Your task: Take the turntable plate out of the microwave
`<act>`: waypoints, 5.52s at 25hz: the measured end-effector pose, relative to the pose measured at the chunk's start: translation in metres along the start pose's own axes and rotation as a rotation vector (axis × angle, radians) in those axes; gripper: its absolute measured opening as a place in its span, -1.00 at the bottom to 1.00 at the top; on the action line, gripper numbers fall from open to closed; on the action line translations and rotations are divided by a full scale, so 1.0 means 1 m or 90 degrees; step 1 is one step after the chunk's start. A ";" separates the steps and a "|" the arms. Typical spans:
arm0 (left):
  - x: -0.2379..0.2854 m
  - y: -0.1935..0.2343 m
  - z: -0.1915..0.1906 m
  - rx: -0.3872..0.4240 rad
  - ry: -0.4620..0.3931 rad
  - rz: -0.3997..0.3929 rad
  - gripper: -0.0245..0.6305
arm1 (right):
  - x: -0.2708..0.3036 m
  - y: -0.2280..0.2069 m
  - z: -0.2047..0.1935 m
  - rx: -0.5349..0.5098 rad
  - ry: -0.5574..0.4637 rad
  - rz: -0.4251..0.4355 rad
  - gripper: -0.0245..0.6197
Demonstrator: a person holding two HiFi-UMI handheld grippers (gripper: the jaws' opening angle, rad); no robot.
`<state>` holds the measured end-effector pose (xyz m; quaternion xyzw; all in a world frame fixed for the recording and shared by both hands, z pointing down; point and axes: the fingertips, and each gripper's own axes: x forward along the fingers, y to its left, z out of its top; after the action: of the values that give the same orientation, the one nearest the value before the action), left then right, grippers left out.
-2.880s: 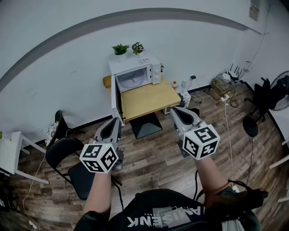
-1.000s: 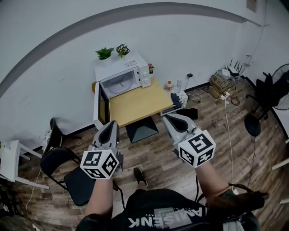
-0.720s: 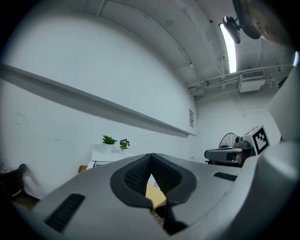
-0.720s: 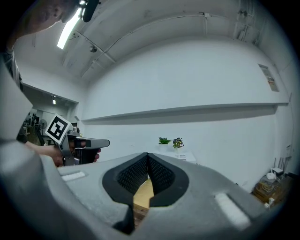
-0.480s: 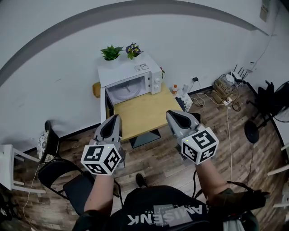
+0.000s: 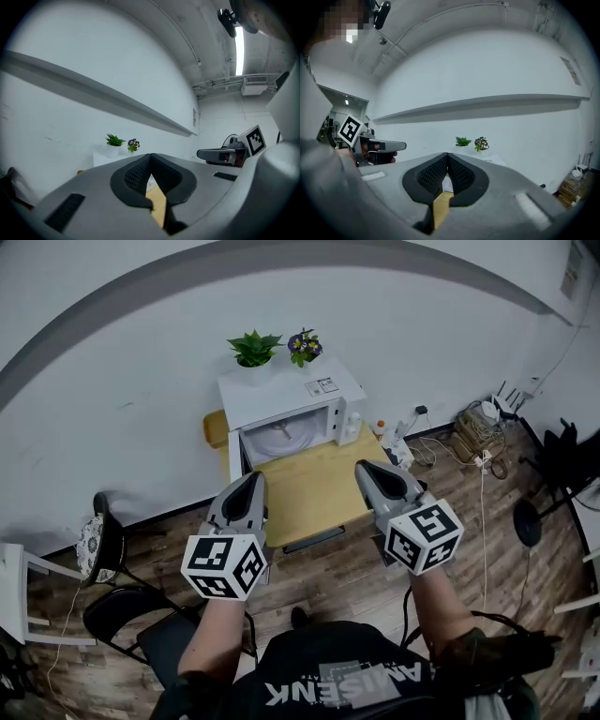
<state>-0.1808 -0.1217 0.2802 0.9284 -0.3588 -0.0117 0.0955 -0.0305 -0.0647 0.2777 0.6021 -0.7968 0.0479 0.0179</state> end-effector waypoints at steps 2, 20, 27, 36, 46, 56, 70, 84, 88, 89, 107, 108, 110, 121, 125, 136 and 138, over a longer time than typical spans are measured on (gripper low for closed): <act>0.008 0.010 0.003 -0.003 -0.002 -0.001 -0.93 | 0.014 -0.001 0.002 0.004 0.000 0.000 -0.92; 0.093 0.036 0.014 0.005 -0.004 0.118 -0.93 | 0.111 -0.084 0.022 -0.017 -0.004 0.123 -0.92; 0.153 0.024 0.021 0.007 -0.012 0.168 -0.93 | 0.144 -0.141 0.032 -0.030 -0.015 0.193 -0.92; 0.205 0.019 0.019 0.004 -0.012 0.207 -0.92 | 0.170 -0.188 0.039 -0.031 -0.026 0.251 -0.86; 0.212 0.048 0.017 0.019 -0.012 0.191 -0.49 | 0.196 -0.179 0.034 -0.010 -0.018 0.254 -0.58; 0.215 0.073 -0.026 -0.049 0.017 0.196 -0.33 | 0.220 -0.190 -0.003 0.045 0.022 0.234 -0.08; 0.240 0.084 -0.140 -0.282 0.059 0.166 -0.16 | 0.239 -0.207 -0.122 0.241 0.141 0.220 -0.07; 0.254 0.142 -0.256 -0.502 0.093 0.232 -0.16 | 0.270 -0.195 -0.261 0.439 0.314 0.194 -0.02; 0.258 0.157 -0.276 -0.536 0.077 0.247 -0.10 | 0.284 -0.197 -0.290 0.471 0.341 0.168 0.07; 0.262 0.158 -0.280 -0.547 0.077 0.242 -0.10 | 0.287 -0.197 -0.297 0.483 0.346 0.159 0.08; 0.299 0.208 -0.343 -0.718 0.069 0.315 -0.08 | 0.353 -0.196 -0.355 0.695 0.360 0.021 0.09; 0.301 0.210 -0.345 -0.721 0.071 0.316 -0.08 | 0.355 -0.194 -0.357 0.705 0.362 0.018 0.09; 0.302 0.214 -0.350 -0.725 0.077 0.325 -0.08 | 0.360 -0.192 -0.360 0.721 0.363 0.012 0.09; 0.305 0.221 -0.363 -0.734 0.110 0.345 -0.08 | 0.370 -0.194 -0.369 0.752 0.361 -0.025 -0.04; 0.301 0.220 -0.364 -0.725 0.126 0.366 -0.10 | 0.367 -0.191 -0.367 0.752 0.373 -0.020 -0.11; 0.290 0.190 -0.356 -0.719 0.125 0.333 -0.56 | 0.344 -0.180 -0.362 0.711 0.381 0.023 -0.33; 0.285 0.183 -0.361 -0.730 0.131 0.332 -0.56 | 0.336 -0.179 -0.366 0.717 0.386 0.022 -0.33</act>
<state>-0.0584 -0.3843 0.6815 0.6081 -0.4989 -0.0890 0.6111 0.0386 -0.3992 0.6801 0.4660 -0.6185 0.6279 -0.0776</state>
